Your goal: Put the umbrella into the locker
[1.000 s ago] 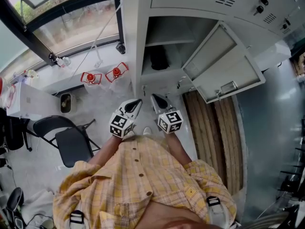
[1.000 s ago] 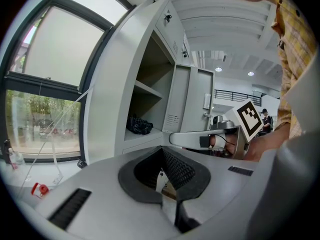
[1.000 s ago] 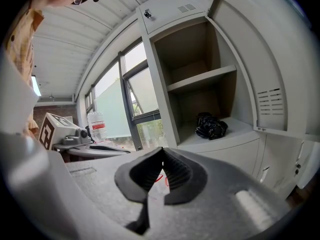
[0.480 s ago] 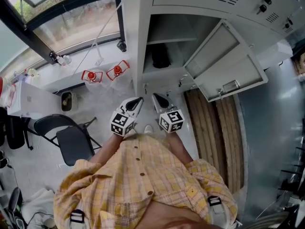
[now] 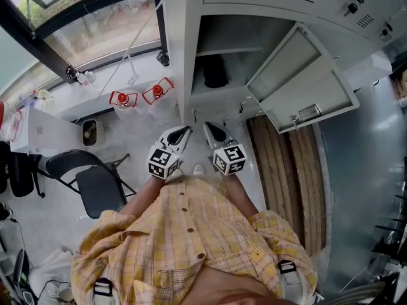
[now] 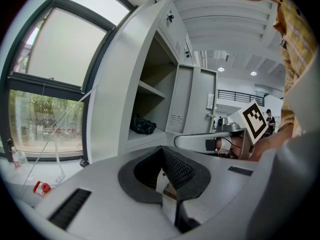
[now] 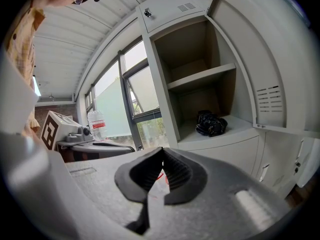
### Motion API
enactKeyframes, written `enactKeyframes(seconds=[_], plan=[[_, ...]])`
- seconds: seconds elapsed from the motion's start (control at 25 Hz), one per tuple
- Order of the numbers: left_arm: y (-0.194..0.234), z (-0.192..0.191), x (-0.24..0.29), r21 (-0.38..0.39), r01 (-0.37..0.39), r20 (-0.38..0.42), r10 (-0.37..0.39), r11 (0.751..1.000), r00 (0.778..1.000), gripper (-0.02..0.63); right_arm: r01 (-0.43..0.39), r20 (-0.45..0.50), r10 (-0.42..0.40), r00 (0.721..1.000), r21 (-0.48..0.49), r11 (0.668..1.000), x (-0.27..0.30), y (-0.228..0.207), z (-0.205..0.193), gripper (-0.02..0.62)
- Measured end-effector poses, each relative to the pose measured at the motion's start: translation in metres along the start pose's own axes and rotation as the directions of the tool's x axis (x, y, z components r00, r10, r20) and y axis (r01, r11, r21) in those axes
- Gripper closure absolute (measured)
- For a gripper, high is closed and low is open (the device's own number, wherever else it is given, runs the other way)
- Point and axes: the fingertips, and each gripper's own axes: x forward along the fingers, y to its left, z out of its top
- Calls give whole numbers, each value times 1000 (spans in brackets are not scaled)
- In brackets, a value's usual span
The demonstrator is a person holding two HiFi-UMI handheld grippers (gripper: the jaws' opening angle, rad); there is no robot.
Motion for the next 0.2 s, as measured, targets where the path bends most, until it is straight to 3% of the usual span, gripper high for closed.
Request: enactKeyframes(seconds=[0.2], plan=[[2, -5, 0, -6, 3, -1, -3, 1000, 1000, 603, -4, 4, 5, 1000, -8, 1000, 2, 2, 2, 598]])
